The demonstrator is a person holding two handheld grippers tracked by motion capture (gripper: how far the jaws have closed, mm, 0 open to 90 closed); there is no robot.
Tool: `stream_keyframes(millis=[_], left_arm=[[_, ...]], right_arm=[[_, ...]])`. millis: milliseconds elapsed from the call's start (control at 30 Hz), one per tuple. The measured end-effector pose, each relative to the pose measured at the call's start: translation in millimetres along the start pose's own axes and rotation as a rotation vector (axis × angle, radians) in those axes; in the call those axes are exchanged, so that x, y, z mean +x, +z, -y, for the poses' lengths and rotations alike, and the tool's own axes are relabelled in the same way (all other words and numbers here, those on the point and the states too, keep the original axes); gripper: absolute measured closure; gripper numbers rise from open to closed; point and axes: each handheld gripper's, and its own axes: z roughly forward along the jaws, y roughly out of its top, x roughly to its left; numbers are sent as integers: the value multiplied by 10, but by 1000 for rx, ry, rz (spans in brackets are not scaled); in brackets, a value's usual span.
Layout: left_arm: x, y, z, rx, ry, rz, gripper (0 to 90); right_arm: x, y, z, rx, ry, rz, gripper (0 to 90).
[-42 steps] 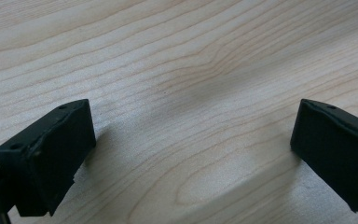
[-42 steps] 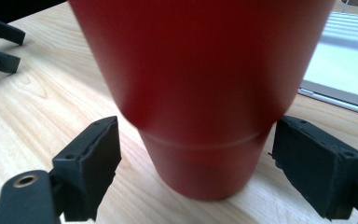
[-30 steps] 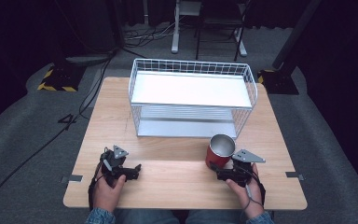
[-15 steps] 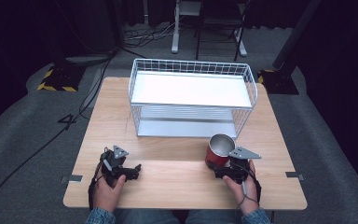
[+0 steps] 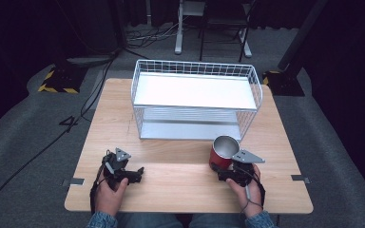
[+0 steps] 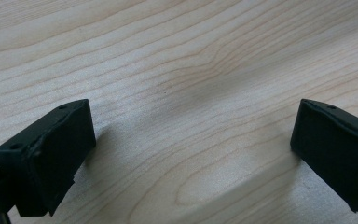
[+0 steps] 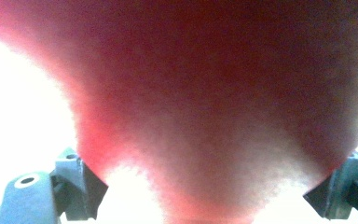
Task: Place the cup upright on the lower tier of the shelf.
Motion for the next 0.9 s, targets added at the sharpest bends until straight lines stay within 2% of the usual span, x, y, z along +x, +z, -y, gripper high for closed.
stream_keyframes(millis=[367, 433, 600, 900], left_arm=[[0, 0, 0, 0, 0, 0, 2], [0, 0, 0, 0, 0, 0, 2], [0, 0, 0, 0, 0, 0, 2], [0, 0, 0, 0, 1, 0, 2]], right_arm=[[36, -12, 7, -10, -21, 17, 168], [48, -19, 9, -28, -22, 12, 168], [55, -24, 7, -28, -22, 7, 168], [69, -55, -93, -31, -34, -1, 168]])
